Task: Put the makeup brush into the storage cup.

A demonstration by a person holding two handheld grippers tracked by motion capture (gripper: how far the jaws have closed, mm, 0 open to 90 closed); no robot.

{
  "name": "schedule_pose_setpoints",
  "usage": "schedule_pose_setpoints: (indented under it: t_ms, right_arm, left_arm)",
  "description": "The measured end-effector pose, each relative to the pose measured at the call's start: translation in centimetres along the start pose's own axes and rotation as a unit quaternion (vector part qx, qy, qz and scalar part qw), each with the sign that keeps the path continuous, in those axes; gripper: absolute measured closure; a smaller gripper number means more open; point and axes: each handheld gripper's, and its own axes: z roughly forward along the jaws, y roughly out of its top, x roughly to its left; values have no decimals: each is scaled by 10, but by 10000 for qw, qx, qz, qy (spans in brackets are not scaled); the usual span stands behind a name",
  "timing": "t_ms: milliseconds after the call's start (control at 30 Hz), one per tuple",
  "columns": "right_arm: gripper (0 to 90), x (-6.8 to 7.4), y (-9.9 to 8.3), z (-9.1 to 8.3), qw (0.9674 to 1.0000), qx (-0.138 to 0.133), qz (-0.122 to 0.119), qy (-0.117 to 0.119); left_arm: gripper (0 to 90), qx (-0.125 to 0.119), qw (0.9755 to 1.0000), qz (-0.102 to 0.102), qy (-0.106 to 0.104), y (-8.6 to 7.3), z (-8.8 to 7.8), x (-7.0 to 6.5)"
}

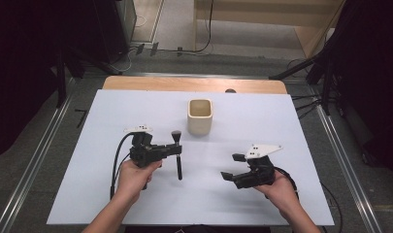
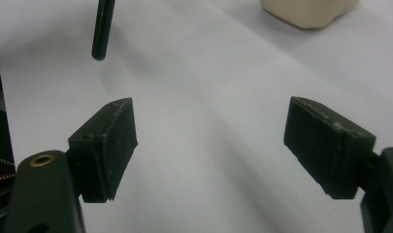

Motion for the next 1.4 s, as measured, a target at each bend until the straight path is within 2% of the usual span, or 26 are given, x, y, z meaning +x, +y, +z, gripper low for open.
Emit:
schedule_pose_setpoints:
  t_ms: [267, 433, 667, 867, 1133, 1400]
  right_arm:
    - [206, -2, -12, -10, 10000, 15, 12, -89]
    - [206, -5, -23, -17, 9998, 53, 122, -128]
    - [206, -6, -29, -23, 9996, 27, 228, -142]
    - [207, -7, -30, -23, 9994, 43, 321, -130]
    - [207, -6, -28, -21, 9995, 53, 290, -113]
    - [207, -6, -28, -20, 9995, 50, 278, -119]
  left_arm:
    - [785, -43, 10000, -16, -15, 6, -1, 2]
    - [785, -103, 9999, 39, -45, 11, -5, -1]
    - [785, -103, 9998, 115, -88, 22, -7, -5]
    - [785, -14, 9997, 252, -58, 31, -6, -5]
    - [785, 64, 9997, 255, -18, 41, 3, -3]
    - [784, 73, 9997, 230, -35, 56, 2, -4]
